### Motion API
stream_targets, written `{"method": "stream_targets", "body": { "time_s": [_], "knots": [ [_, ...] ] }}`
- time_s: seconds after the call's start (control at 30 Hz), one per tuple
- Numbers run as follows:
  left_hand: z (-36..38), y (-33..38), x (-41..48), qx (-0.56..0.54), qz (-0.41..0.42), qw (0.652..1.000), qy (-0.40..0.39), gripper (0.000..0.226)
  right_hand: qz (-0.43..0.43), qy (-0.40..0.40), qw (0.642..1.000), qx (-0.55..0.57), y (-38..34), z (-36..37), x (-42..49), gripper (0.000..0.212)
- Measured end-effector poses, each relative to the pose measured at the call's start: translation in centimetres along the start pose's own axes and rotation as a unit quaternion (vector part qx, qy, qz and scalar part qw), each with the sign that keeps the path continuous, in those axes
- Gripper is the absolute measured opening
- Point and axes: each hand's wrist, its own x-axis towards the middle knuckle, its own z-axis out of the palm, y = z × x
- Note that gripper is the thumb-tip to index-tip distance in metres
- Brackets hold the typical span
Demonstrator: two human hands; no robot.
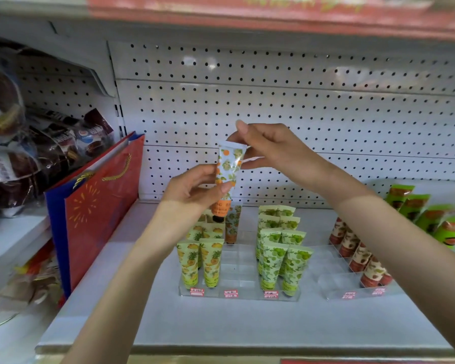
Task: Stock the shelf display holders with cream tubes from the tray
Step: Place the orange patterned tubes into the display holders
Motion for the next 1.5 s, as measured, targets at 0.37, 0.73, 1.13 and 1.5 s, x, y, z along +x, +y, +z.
{"method": "stream_targets", "body": {
  "time_s": [0.37,0.73,1.13,1.5],
  "knots": [
    [1.6,-0.1,0.3,-0.001,0.031,0.999,-0.02,0.016,-0.018,-0.06,0.996,-0.063,-0.5,-1.9,-1.7,0.018],
    [-1.2,-0.3,-1.2,0.442,-0.005,0.897,0.011,0.051,0.02,-0.033,0.986,-0.163,1.7,-3.6,-0.3,0.017],
    [-2.9,-0.5,-2.0,0.429,-0.011,0.903,0.011,0.067,0.069,-0.051,0.966,-0.245,5.9,-2.2,1.1,0.014],
    [-3.3,-0.8,-2.1,0.415,-0.026,0.909,0.016,0.066,0.11,-0.107,0.916,-0.37,8.1,-0.2,1.2,0.032]
  ]
}}
